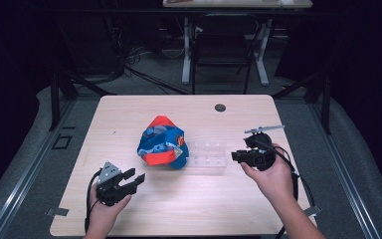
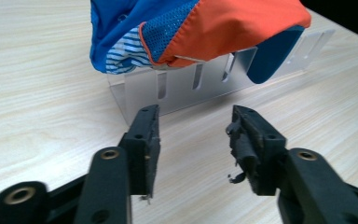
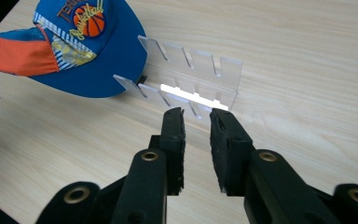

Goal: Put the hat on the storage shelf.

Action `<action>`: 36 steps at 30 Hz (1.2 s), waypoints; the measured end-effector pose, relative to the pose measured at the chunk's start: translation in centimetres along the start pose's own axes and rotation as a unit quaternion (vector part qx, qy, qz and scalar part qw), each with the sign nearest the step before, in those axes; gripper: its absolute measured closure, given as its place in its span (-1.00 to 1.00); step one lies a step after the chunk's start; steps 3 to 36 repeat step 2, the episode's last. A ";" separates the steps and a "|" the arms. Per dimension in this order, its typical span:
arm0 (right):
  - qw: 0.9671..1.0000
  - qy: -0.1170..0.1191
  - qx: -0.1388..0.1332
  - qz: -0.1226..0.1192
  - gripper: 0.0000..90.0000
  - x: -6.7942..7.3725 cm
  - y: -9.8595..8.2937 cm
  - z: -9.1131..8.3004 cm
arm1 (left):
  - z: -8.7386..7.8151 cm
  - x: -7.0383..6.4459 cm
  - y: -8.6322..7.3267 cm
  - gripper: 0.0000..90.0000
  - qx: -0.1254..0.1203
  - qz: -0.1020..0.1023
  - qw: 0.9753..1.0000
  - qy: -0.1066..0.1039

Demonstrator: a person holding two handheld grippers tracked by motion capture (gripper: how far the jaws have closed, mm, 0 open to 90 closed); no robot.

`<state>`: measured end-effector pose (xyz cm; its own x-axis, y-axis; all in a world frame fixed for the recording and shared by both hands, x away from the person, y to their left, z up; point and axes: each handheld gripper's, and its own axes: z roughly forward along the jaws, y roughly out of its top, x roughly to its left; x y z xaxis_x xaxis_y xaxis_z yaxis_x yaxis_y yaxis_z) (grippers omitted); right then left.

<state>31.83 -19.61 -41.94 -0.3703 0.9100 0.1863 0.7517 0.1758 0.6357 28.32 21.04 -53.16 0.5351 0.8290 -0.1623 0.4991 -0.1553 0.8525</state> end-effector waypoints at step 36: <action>1.000 0.000 -0.021 -0.002 0.46 0.2 -1.5 0.2 | 0.2 -0.3 0.1 0.08 -0.003 0.000 1.000 -0.011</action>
